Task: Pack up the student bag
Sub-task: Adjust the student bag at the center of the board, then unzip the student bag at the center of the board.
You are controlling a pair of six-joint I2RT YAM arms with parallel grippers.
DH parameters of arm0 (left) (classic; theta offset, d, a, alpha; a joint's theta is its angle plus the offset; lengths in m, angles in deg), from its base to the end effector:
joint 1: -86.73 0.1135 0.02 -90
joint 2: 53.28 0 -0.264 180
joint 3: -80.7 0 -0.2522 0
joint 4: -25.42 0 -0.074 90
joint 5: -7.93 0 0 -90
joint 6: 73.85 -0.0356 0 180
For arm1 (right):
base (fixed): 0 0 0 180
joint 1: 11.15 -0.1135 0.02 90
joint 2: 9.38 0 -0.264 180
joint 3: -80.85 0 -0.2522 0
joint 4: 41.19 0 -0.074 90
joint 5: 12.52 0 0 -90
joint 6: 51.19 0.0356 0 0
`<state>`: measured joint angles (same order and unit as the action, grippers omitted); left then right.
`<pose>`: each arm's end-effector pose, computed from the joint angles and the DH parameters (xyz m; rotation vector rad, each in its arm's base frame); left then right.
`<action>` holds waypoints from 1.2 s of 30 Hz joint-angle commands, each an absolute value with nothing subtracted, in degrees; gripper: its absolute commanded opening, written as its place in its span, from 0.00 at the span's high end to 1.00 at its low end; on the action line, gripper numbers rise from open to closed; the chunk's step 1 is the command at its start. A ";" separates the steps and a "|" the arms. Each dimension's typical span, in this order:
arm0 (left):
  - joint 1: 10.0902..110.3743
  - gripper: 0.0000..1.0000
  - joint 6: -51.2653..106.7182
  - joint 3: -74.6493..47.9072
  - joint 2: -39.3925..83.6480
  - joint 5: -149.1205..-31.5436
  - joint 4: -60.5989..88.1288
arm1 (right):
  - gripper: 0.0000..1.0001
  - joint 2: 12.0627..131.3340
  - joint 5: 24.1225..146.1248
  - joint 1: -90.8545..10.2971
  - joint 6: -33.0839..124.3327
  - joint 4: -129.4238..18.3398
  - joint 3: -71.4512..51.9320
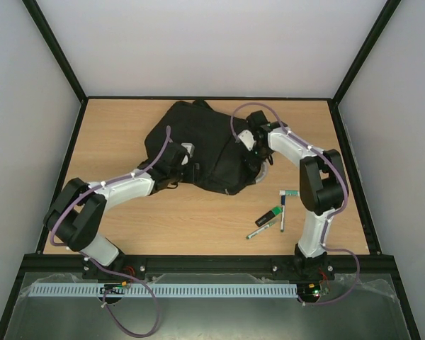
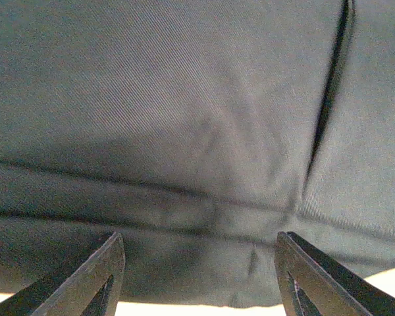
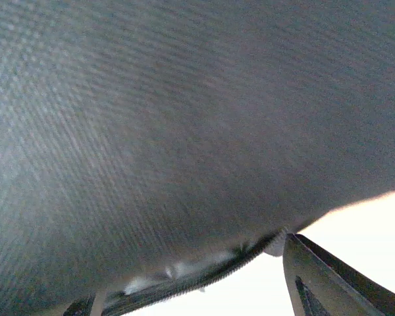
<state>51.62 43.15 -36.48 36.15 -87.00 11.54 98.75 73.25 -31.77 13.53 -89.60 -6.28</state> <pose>0.2650 -0.1901 0.1934 0.2139 2.3542 -0.6494 0.3697 0.1363 0.1999 -1.0247 2.4794 -0.1245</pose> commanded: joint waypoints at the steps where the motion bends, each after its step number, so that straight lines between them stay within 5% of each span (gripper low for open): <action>1: 49.97 0.36 44.05 -38.96 35.90 -87.52 9.14 | 0.28 101.70 75.79 -30.95 19.59 -87.63 2.32; 8: 48.53 0.36 44.43 -41.61 29.22 -86.02 7.46 | 0.25 104.12 76.37 -30.20 22.62 -89.71 5.00; 19: 48.41 0.33 43.40 -43.05 19.87 -82.39 6.43 | 0.25 82.12 85.27 -28.38 21.04 -92.16 -10.19; 26: 48.50 0.34 43.12 -40.58 20.88 -82.40 5.95 | 0.36 71.06 94.55 -34.20 19.63 -89.14 -22.53; 36: 48.52 0.34 43.20 -39.34 19.94 -82.38 4.78 | 0.57 76.20 92.18 -41.33 22.43 -81.92 -27.63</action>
